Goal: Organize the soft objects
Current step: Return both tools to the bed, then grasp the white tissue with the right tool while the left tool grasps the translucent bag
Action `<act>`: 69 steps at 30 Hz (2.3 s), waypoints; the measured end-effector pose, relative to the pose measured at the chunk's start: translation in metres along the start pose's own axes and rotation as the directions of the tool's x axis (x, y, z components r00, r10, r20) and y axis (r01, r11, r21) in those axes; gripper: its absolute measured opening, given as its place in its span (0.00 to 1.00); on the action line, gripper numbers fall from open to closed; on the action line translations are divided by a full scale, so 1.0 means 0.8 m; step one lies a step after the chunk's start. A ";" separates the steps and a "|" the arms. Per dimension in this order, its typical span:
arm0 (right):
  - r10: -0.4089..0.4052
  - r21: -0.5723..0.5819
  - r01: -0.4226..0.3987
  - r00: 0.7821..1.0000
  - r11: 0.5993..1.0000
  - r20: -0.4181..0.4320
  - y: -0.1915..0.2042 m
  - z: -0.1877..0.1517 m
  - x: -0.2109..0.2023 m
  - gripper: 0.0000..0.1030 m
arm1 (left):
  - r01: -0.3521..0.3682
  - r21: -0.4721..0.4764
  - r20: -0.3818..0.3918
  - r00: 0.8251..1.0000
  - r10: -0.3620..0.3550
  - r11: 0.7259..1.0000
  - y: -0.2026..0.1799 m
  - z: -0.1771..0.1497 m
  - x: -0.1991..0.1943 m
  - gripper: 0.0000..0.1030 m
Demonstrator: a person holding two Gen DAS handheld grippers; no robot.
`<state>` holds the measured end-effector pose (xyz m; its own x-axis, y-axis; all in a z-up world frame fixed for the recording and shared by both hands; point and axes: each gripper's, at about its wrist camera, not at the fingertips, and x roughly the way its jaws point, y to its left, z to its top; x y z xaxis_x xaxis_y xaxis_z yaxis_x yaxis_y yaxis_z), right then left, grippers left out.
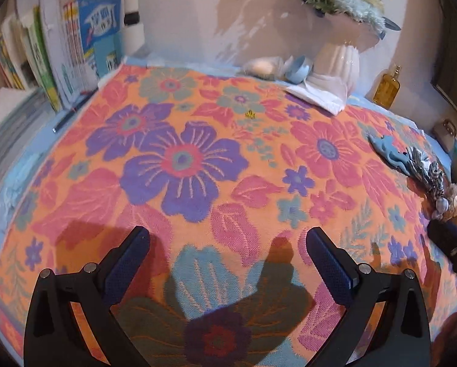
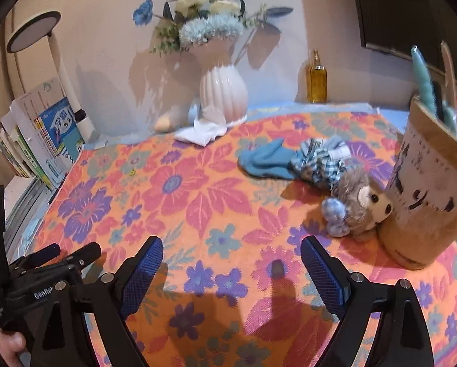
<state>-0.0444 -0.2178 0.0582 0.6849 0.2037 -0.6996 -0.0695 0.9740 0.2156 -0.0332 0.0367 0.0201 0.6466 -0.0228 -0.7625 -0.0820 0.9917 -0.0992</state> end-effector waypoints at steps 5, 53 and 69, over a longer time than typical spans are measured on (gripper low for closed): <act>-0.020 0.003 0.020 0.992 1.000 -0.125 0.000 0.001 0.032 0.89 | -0.028 0.043 -0.027 0.999 0.029 0.999 -0.010 0.000 0.010 0.99; 0.044 -0.002 -0.045 0.988 0.999 -0.150 0.041 0.207 0.258 0.97 | 0.094 0.297 0.013 0.995 -0.102 0.950 -0.088 0.296 0.240 0.89; 0.062 -0.135 -0.067 0.997 0.988 -0.044 0.063 0.169 0.179 0.09 | 0.011 0.265 0.143 0.988 -0.051 0.964 -0.069 0.224 0.112 0.45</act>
<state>0.1478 -0.1532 0.0609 0.6467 0.2678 -0.7142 -0.2130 0.9625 0.1680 0.1654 0.0029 0.0721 0.7521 -0.0550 -0.6568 0.1295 0.9894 0.0654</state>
